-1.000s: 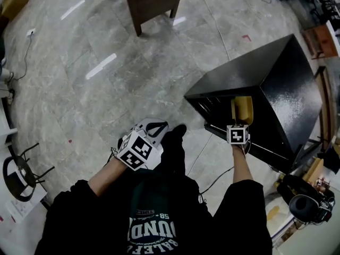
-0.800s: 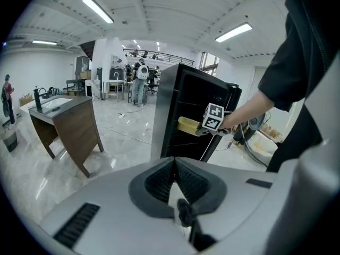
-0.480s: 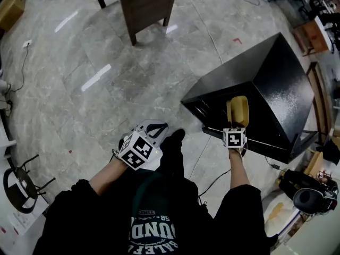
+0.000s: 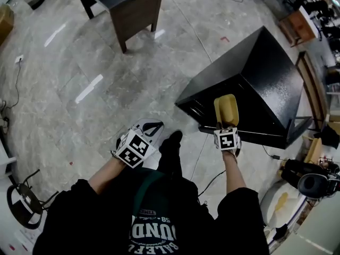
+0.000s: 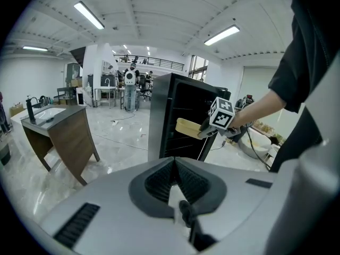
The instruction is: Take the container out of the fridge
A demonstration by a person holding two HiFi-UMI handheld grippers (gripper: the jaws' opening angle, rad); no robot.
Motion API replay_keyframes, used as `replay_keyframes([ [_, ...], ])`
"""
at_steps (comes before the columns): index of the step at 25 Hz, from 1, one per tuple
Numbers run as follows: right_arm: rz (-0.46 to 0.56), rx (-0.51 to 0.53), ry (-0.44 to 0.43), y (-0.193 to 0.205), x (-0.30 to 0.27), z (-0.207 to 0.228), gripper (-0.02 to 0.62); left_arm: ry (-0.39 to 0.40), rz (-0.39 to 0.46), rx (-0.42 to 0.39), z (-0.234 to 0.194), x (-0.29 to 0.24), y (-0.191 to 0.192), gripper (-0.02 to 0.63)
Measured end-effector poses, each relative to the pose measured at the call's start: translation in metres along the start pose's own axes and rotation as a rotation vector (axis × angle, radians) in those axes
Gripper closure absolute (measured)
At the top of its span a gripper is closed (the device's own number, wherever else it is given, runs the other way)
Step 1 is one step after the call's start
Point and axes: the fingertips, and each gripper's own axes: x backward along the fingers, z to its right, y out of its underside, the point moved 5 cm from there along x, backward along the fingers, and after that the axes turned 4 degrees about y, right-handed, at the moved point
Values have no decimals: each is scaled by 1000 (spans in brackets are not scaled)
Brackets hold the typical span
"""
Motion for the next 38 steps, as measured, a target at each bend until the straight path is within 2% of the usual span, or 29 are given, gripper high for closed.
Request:
replay_keyframes([
  [14, 55, -13, -69, 2, 46, -67, 549, 49, -1, -52, 2, 17, 3, 592],
  [20, 51, 9, -96, 15, 62, -93, 549, 70, -2, -72, 11, 19, 6, 592],
  [38, 144, 69, -133, 16, 108, -133, 549, 83, 8, -111, 35, 24, 2, 592],
])
